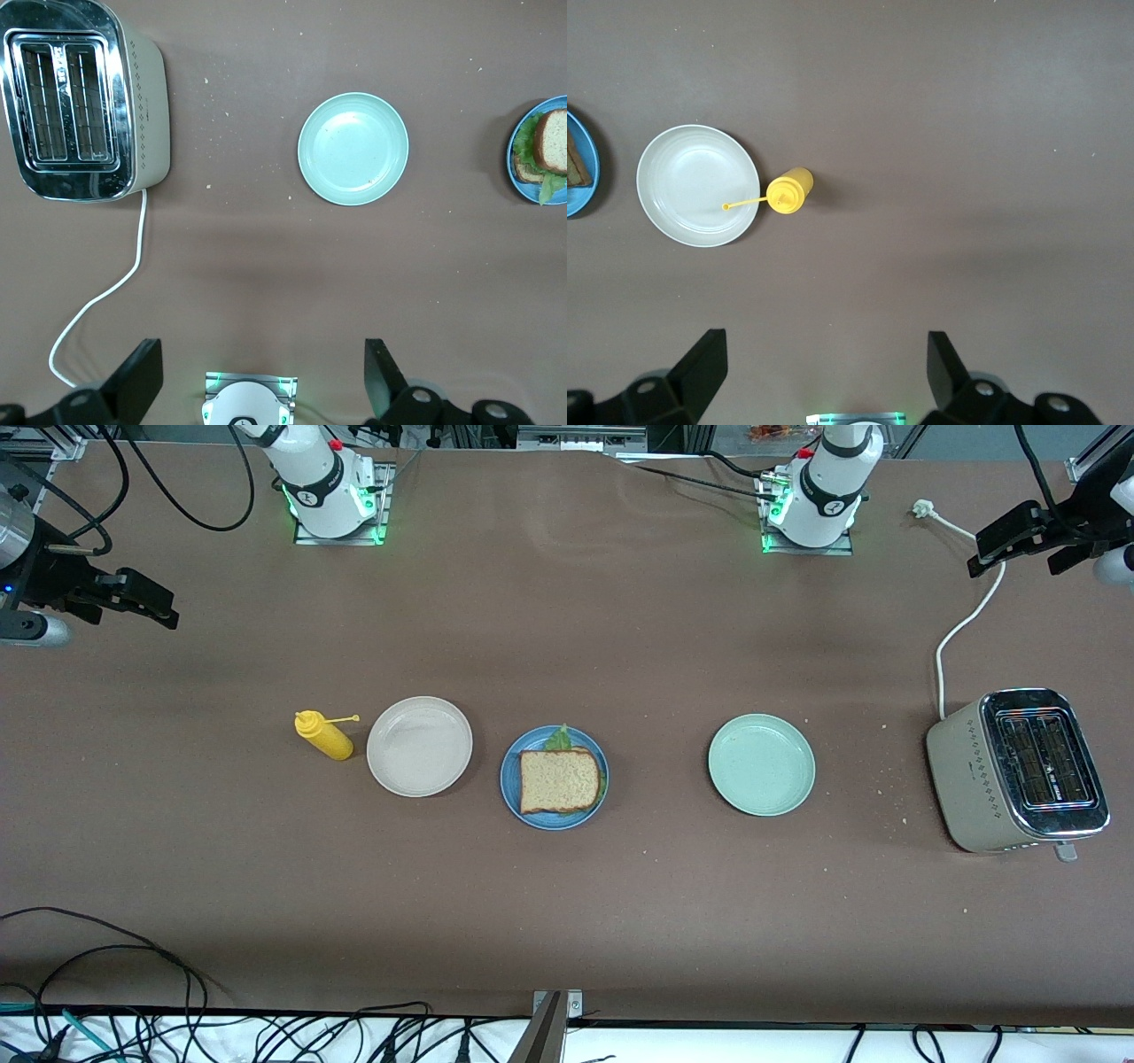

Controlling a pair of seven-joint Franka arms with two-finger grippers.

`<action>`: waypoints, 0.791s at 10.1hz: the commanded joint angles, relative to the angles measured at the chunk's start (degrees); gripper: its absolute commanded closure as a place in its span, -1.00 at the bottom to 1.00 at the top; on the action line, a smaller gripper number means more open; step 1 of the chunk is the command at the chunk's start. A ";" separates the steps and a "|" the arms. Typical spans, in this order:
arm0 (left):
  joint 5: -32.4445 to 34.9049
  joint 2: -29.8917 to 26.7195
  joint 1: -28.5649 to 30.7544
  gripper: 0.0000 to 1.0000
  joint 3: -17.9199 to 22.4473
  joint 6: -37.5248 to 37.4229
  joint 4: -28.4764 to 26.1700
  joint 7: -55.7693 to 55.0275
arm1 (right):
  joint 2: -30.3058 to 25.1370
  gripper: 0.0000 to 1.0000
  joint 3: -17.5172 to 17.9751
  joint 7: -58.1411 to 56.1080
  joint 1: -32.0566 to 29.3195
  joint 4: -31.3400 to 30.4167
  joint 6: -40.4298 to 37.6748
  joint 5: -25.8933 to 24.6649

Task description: Make sandwich in blue plate with both arms

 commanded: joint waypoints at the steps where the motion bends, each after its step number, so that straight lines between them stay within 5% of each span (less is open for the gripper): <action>1: -0.56 0.11 0.19 -1.00 0.00 -1.28 1.20 -0.41 | -0.03 -1.00 0.03 0.65 -0.16 0.84 -0.70 0.48; 8: -0.56 0.11 0.63 -1.00 0.18 -1.28 1.20 -0.41 | -0.03 -1.00 0.03 0.65 -0.07 0.84 -0.70 0.48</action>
